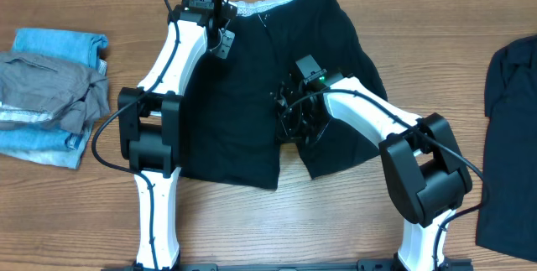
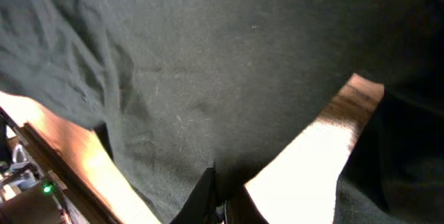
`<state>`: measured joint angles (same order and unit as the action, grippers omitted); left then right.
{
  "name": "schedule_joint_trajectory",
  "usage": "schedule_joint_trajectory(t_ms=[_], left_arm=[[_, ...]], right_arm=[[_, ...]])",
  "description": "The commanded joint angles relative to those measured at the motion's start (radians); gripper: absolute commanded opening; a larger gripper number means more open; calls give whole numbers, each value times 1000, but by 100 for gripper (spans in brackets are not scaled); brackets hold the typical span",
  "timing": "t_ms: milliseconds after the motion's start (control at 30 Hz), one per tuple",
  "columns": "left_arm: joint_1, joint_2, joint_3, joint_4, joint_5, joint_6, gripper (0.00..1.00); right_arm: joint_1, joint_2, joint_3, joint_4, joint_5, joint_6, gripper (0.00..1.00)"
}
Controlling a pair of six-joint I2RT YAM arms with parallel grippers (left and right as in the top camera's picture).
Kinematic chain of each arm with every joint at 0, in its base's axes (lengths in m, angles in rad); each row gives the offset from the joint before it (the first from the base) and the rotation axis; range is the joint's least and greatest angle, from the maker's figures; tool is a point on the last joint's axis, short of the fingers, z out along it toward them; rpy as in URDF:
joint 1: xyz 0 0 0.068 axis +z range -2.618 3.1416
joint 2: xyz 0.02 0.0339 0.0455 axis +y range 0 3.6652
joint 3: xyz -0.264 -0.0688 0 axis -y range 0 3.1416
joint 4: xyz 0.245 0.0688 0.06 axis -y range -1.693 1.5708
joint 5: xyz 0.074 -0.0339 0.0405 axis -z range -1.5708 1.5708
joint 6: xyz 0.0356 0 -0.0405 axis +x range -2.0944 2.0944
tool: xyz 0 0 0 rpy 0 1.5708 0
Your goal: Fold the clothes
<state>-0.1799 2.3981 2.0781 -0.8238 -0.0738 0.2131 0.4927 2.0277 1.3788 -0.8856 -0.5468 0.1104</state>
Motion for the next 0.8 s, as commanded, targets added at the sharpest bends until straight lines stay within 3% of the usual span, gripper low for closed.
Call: schedule_joint_trajectory(t_ms=[0,133,233,367,467,567,767], left_arm=[[27,14,21,24,16,0,30],[35,14,21,19,20,0,31],[32,14,34,17,27,-6,31],[33,14,127,-35,144,-62,33],[32,14,245,-115,241,-72,36],[34,14,313,-201,228,-71,42],[36,22,306,-217,228,-38,31]], right_arm=[[1,-29,-31,-7,1,-1,4],[-61,-29,-31,-121,235,-2,4],[-118,-29,-31,-134,287,-3,4],[-218,-29,-30,-87,457,-29,4],[-291,-29,-29,-32,468,-144,4],[-369,-29,-26,-12,564,-176,4],[-405,-29,-23,22,573,-302,4]])
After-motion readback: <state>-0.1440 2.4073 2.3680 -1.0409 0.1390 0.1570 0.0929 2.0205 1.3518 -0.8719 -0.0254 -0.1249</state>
